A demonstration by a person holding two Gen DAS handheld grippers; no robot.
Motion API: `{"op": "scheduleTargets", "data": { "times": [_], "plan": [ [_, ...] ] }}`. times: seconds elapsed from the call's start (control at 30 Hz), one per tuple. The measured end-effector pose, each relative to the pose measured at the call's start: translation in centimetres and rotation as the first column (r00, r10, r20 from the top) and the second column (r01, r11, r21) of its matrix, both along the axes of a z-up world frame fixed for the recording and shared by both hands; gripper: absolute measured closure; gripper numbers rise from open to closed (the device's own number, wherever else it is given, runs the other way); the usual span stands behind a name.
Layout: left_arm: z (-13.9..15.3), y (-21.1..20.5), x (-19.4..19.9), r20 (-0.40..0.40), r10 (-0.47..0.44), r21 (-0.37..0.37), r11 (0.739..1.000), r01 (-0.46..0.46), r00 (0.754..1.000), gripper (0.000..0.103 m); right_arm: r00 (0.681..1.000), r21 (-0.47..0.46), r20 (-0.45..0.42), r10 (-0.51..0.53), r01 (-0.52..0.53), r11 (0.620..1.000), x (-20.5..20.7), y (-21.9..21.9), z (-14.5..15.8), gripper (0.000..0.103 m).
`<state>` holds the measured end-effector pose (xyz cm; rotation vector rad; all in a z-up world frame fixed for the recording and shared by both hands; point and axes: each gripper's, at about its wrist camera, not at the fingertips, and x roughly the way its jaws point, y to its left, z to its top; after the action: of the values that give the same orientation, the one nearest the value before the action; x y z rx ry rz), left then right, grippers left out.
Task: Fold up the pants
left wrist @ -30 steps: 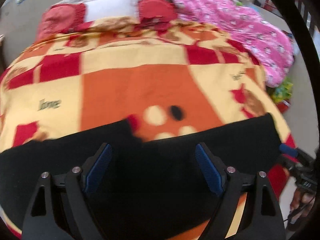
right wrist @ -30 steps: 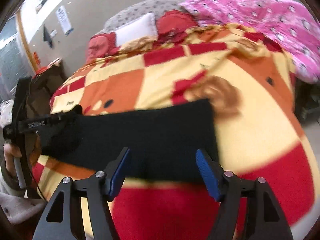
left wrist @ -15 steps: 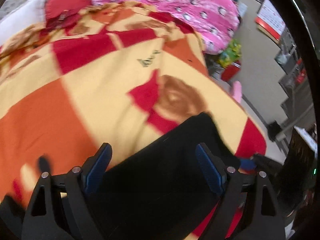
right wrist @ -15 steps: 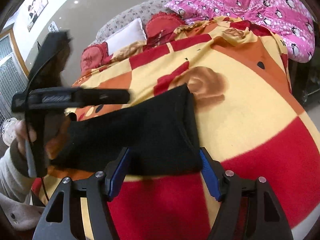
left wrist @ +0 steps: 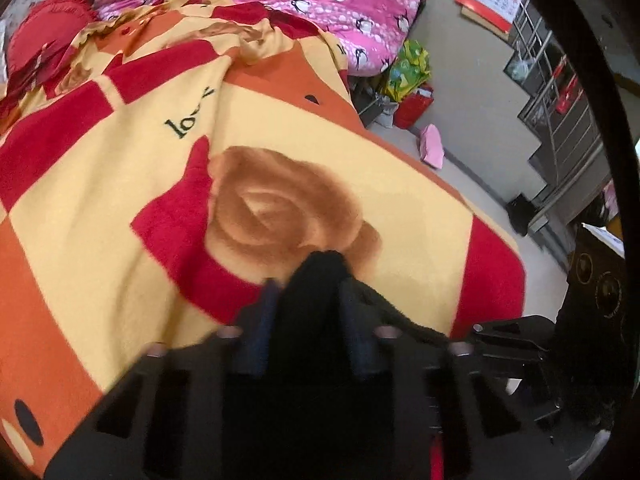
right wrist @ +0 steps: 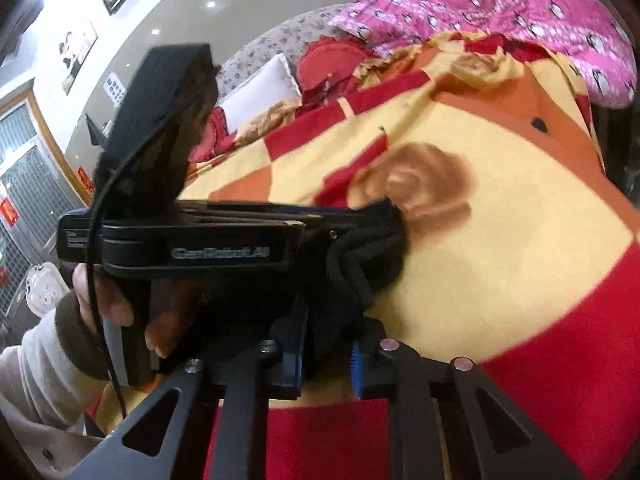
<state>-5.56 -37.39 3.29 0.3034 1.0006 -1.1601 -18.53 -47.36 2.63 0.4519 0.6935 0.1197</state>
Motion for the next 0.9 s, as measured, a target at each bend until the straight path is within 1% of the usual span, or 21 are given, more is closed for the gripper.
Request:
{"op": "scheduleTargets", "data": {
  "times": [0.03, 0.07, 0.13, 0.23, 0.3, 0.33, 0.37, 0.4, 0.43, 0.47, 0.5, 0.57, 0.6, 0.63, 0.7, 0.73, 0.77, 0.8, 0.83, 0.87, 0.9],
  "plan": [
    [0.4, 0.5, 0.3, -0.016, 0.002, -0.018, 1.0, -0.002, 1.0, 0.09, 1.0, -0.002, 0.016, 0.005, -0.005, 1.0, 0.0, 0.2, 0.7, 0.088],
    [1.5, 1.7, 0.3, -0.023, 0.007, -0.05, 0.999, -0.008, 1.0, 0.091, 0.999, 0.003, 0.033, 0.012, -0.012, 1.0, -0.1, 0.5, 1.4, 0.088],
    [3.2, 3.0, 0.3, 0.004, 0.021, -0.077, 0.997, -0.02, 1.0, 0.091, 0.996, -0.018, 0.075, 0.044, -0.043, 0.999, -0.2, 1.7, 3.4, 0.088],
    [6.8, 7.0, 0.2, 0.043, 0.063, -0.139, 0.989, -0.057, 0.997, 0.092, 0.983, -0.062, 0.133, 0.125, -0.118, 0.991, 0.1, 4.6, 6.5, 0.089],
    [9.1, 11.1, 0.5, 0.051, 0.124, -0.178, 0.978, -0.114, 0.991, 0.091, 0.968, -0.117, 0.161, 0.195, -0.177, 0.977, 0.6, 7.6, 8.5, 0.089],
    [9.6, 12.5, 0.8, 0.046, 0.148, -0.187, 0.973, -0.137, 0.988, 0.091, 0.96, -0.132, 0.167, 0.225, -0.205, 0.97, 0.8, 8.8, 9.2, 0.089],
    [10.2, 14.9, 1.1, 0.034, 0.185, -0.199, 0.964, -0.174, 0.982, 0.091, 0.95, -0.148, 0.172, 0.259, -0.235, 0.961, 1.0, 10.2, 9.7, 0.089],
    [10.5, 16.9, 1.5, 0.027, 0.217, -0.206, 0.957, -0.207, 0.976, 0.091, 0.935, -0.167, 0.177, 0.307, -0.279, 0.946, 1.4, 12.2, 10.2, 0.089],
    [10.8, 19.5, 1.8, 0.029, 0.26, -0.211, 0.945, -0.249, 0.965, 0.09, 0.923, -0.168, 0.177, 0.341, -0.313, 0.935, 1.7, 13.6, 10.4, 0.089],
    [10.7, 22.3, 2.0, 0.03, 0.312, -0.213, 0.93, -0.299, 0.95, 0.085, 0.908, -0.164, 0.172, 0.381, -0.355, 0.92, 2.2, 15.1, 10.3, 0.089],
    [10.3, 24.5, 2.1, 0.023, 0.354, -0.21, 0.916, -0.342, 0.935, 0.076, 0.893, -0.165, 0.161, 0.421, -0.396, 0.903, 2.8, 16.7, 9.8, 0.089],
    [8.9, 28.3, 2.5, 0.006, 0.452, -0.179, 0.878, -0.444, 0.892, 0.064, 0.869, -0.16, 0.104, 0.484, -0.466, 0.87, 4.5, 20.4, 7.9, 0.088],
    [8.3, 29.5, 2.5, -0.005, 0.478, -0.17, 0.865, -0.471, 0.879, 0.063, 0.858, -0.146, 0.078, 0.509, -0.495, 0.857, 5.2, 21.6, 6.9, 0.084],
    [7.4, 31.1, 2.5, -0.022, 0.509, -0.157, 0.848, -0.506, 0.86, 0.063, 0.84, -0.115, 0.036, 0.541, -0.534, 0.838, 6.3, 23.2, 5.2, 0.08],
    [5.5, 33.8, 2.6, -0.045, 0.582, -0.119, 0.804, -0.583, 0.812, 0.061, 0.815, -0.042, -0.075, 0.575, -0.578, 0.815, 8.0, 25.5, 2.0, 0.073],
    [5.0, 34.8, 2.6, -0.052, 0.599, -0.112, 0.791, -0.601, 0.799, 0.06, 0.808, -0.03, -0.095, 0.581, -0.586, 0.81, 8.1, 25.9, 1.5, 0.073],
    [4.3, 35.5, 2.3, -0.06, 0.617, -0.103, 0.778, -0.619, 0.785, 0.058, 0.806, -0.029, -0.07, 0.588, -0.59, 0.807, 7.6, 25.7, 1.9, 0.072],
    [4.0, 35.8, 2.1, -0.06, 0.625, -0.096, 0.772, -0.628, 0.778, 0.056, 0.794, -0.009, -0.045, 0.607, -0.608, 0.794, 7.0, 25.0, 2.6, 0.07],
    [3.7, 35.7, 1.8, -0.056, 0.631, -0.092, 0.768, -0.634, 0.773, 0.055, 0.786, 0.021, -0.011, 0.618, -0.618, 0.786, 6.2, 23.9, 3.6, 0.06],
    [3.5, 35.6, 1.3, -0.057, 0.633, -0.095, 0.767, -0.635, 0.772, 0.051, 0.796, 0.032, 0.033, 0.605, -0.605, 0.795, 5.5, 22.5, 4.7, 0.054],
    [3.5, 35.5, 0.7, -0.064, 0.63, -0.102, 0.767, -0.633, 0.774, 0.045, 0.815, 0.023, 0.063, 0.576, -0.578, 0.815, 4.9, 21.2, 5.5, 0.045]
  ]
}}
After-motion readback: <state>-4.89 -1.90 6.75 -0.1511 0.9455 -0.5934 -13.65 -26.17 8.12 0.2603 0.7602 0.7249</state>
